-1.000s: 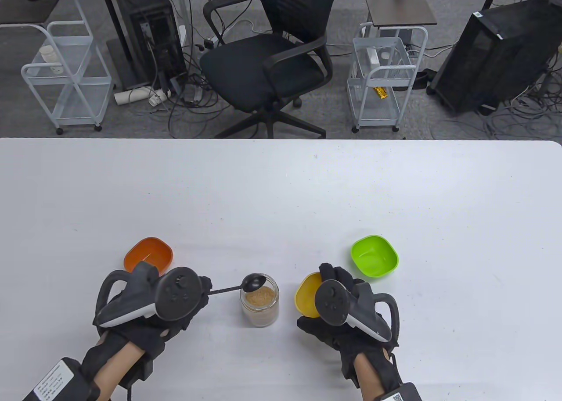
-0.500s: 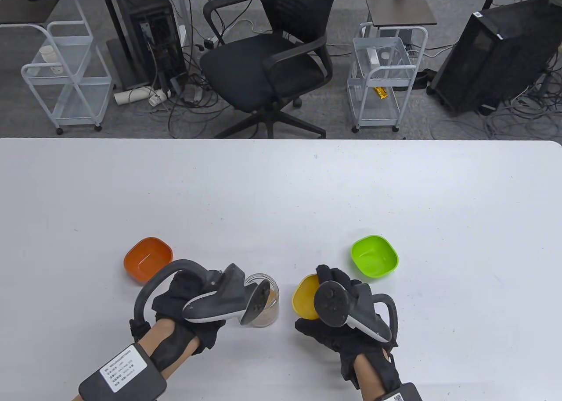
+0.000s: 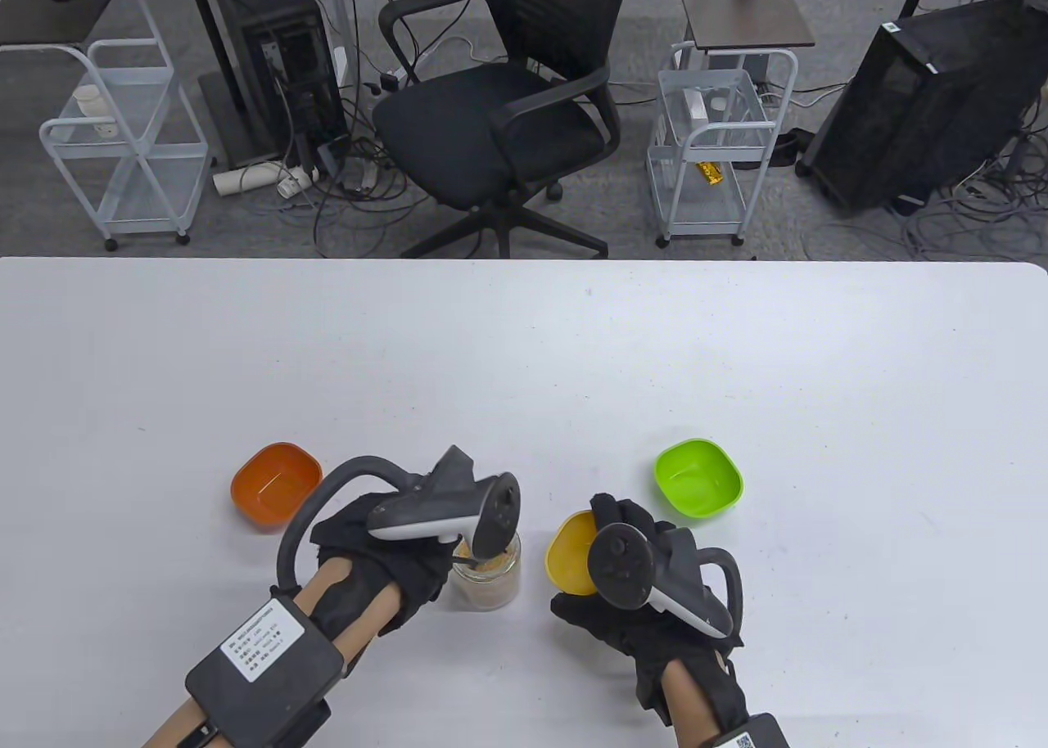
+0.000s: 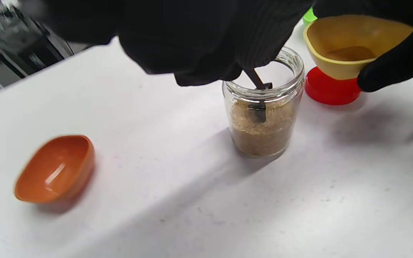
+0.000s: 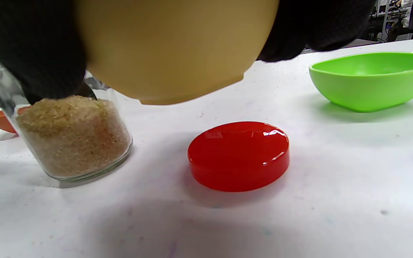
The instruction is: Scoop brown sugar granules from jar into dishes
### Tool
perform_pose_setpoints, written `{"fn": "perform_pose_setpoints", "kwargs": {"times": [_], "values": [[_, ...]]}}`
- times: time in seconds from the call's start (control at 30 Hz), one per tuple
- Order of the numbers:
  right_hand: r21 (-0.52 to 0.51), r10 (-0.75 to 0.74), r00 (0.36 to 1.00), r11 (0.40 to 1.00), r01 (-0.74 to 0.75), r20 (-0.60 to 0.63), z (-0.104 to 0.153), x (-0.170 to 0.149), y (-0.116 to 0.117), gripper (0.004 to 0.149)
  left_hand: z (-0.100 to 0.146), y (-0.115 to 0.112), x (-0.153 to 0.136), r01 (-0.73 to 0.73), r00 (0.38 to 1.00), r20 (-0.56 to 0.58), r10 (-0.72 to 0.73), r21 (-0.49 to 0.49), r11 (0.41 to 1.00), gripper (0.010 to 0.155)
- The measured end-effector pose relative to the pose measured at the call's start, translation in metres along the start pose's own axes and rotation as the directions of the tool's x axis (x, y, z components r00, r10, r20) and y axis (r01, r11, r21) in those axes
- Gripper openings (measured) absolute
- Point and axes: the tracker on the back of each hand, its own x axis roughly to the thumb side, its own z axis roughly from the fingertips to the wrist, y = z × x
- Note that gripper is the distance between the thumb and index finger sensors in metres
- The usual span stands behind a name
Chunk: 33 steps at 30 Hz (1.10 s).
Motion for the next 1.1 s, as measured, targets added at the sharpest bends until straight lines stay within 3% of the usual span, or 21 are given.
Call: {"fn": "perform_pose_setpoints", "kwargs": {"times": [0.13,0.37,0.8,1.1], "values": [[0.003,-0.005,1.0,1.0,0.005,-0.004,0.0,-0.001,-0.001,0.112,-0.007,-0.004,-0.023,-0.185,0.98,0.058,0.188,-0.054,0.981,0.042],[0.006,-0.008,1.0,1.0,0.008,-0.005,-0.001,-0.002,-0.001,0.112,-0.013,-0.016,-0.055,-0.386,0.913,0.095,0.397,-0.11,0.916,0.043],[-0.005,-0.014,1.0,1.0,0.014,-0.003,-0.001,-0.003,-0.001,0.112,-0.004,-0.022,-0.084,-0.497,0.859,0.091,0.503,-0.083,0.864,0.044],[-0.007,-0.015,1.0,1.0,0.015,0.002,-0.001,-0.003,0.0,0.112,0.0,-0.038,-0.107,-0.627,0.762,0.147,0.631,-0.081,0.775,0.045]]}}
